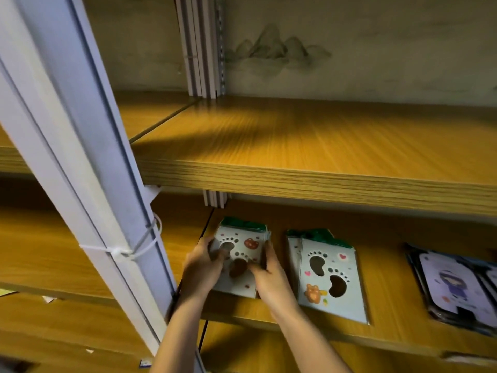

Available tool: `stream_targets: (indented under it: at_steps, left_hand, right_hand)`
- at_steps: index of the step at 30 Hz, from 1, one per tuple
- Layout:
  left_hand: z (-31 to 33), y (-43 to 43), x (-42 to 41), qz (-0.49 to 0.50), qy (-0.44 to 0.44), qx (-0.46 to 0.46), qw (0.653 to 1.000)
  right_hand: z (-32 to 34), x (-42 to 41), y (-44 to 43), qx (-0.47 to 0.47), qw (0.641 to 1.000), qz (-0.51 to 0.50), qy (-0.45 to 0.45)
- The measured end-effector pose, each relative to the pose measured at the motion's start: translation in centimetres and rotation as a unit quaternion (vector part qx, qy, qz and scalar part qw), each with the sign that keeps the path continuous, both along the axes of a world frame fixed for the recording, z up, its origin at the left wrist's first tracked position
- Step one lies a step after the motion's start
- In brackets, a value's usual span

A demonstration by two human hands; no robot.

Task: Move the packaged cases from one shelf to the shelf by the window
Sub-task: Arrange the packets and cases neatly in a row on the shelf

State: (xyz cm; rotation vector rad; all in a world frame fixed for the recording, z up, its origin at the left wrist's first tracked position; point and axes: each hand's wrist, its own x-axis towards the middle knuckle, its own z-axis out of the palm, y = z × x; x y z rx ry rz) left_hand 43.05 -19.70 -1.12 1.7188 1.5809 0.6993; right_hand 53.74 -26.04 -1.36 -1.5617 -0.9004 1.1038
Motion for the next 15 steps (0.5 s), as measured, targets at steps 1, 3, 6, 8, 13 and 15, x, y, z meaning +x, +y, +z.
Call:
stream_targets:
  at_steps: [1, 3, 6, 8, 13, 15]
  left_hand:
    - [-0.2, 0.0, 0.0, 0.009, 0.000, 0.007, 1.000]
    - [-0.3, -0.2, 0.2, 0.015, 0.009, 0.019, 1.000]
    - [-0.5, -0.4, 0.8, 0.010, 0.011, 0.025, 1.000]
    - [-0.7, -0.4, 1.1, 0.010, 0.014, 0.033, 0.999]
    - [-0.8, -0.7, 0.7, 0.000, 0.026, 0.032, 0.999]
    - [-0.9, -0.9, 0.5, -0.006, 0.043, 0.028, 0.999]
  right_hand:
    - [0.1, 0.3, -0.1, -0.004, 1.000, -0.001, -0.003]
    - [0.6, 0.9, -0.2, -0.012, 1.000, -0.010, 0.006]
    - [1.1, 1.1, -0.8, -0.015, 0.999, -0.026, 0.027]
    - [1.2, 1.0, -1.3, -0.013, 0.999, -0.027, 0.015]
    - [0.8, 0.6, -2.3, -0.038, 0.999, -0.013, -0.018]
    - [0.7, 0.6, -2.3, -0.054, 0.998, -0.011, -0.032]
